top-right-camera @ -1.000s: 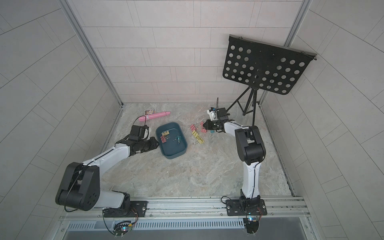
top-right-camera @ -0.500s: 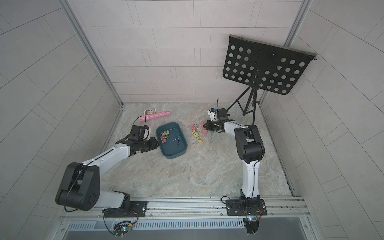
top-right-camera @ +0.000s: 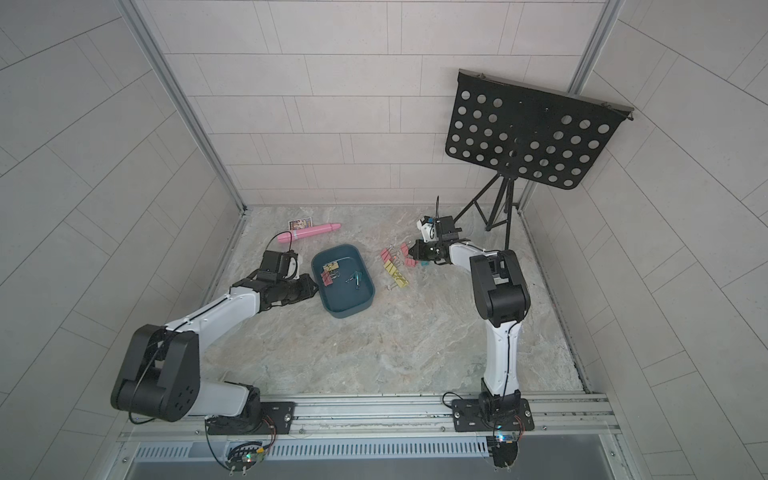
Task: Take out the binder clips from the storage box
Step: Place the binder clip at the center of the board.
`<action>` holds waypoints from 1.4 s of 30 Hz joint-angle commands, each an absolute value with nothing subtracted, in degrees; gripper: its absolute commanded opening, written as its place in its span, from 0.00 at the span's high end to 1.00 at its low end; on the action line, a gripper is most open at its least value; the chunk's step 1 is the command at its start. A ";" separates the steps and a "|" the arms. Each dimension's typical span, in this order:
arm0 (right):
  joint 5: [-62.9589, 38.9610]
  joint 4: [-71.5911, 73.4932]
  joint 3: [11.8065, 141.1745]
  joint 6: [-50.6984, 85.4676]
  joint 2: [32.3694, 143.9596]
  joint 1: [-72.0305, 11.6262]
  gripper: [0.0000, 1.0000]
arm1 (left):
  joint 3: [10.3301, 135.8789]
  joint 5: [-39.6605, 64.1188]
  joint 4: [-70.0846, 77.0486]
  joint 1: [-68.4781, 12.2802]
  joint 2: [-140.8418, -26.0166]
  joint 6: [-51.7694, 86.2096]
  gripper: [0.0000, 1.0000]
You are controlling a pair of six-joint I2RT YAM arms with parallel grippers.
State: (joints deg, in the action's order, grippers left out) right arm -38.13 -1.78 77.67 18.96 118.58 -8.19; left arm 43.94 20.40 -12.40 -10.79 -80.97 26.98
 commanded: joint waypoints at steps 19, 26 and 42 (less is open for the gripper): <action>-38.47 -4.12 75.06 18.91 118.05 -7.65 0.84 | 43.68 20.17 -13.27 -10.90 -80.07 26.19 0.72; -38.54 -4.52 74.05 18.72 116.36 -7.59 0.82 | 43.74 20.21 -13.35 -10.93 -80.09 26.22 0.72; -38.88 -7.38 73.43 17.43 111.25 -7.48 0.71 | 43.78 20.13 -13.45 -10.90 -79.88 26.19 0.72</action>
State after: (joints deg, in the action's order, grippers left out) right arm -38.57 -6.04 73.84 18.15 114.48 -7.79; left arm 43.94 20.40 -12.43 -10.79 -80.97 26.98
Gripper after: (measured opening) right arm 0.287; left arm 0.282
